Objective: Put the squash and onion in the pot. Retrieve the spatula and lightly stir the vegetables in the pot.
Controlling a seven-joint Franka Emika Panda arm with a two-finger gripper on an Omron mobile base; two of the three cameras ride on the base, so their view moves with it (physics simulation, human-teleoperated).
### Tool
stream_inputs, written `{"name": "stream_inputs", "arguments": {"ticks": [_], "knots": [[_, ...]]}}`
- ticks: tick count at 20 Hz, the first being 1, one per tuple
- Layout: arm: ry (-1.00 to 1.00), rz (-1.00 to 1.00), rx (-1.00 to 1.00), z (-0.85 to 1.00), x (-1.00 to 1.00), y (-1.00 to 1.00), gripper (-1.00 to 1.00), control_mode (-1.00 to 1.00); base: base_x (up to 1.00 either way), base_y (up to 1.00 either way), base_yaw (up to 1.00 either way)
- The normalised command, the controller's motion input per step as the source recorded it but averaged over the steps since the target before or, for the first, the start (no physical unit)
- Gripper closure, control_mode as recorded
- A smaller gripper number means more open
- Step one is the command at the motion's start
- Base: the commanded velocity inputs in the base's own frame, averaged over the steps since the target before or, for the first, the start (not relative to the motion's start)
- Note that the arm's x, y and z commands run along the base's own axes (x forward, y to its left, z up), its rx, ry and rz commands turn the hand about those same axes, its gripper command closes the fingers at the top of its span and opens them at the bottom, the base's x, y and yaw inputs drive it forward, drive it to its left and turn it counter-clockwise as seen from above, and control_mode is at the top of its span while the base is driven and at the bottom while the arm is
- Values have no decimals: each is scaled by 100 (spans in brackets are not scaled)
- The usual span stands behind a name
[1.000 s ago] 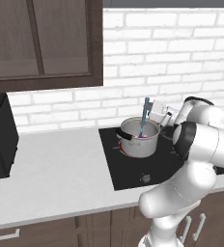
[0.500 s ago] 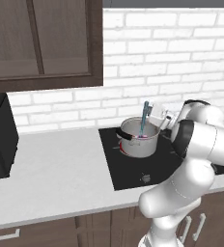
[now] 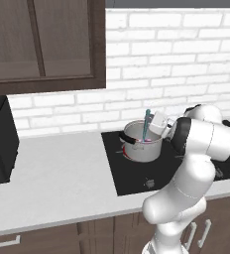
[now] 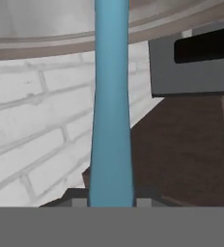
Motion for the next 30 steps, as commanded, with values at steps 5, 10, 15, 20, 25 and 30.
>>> {"name": "stream_inputs", "arguments": {"ticks": [5,10,15,20,25,30], "knots": [[-1,-7,0,-19,33,0,100,-100,0,0,0],[-5,-7,2,-6,32,0,100,-100,0,0,0],[-4,-7,1,0,6,0,100,-100,0,0,0],[0,-9,4,-9,-26,5,100,-100,0,0,0],[13,-12,0,-2,-27,-19,100,-100,0,0,0],[3,-8,0,0,1,-18,100,-100,0,0,0]]}}
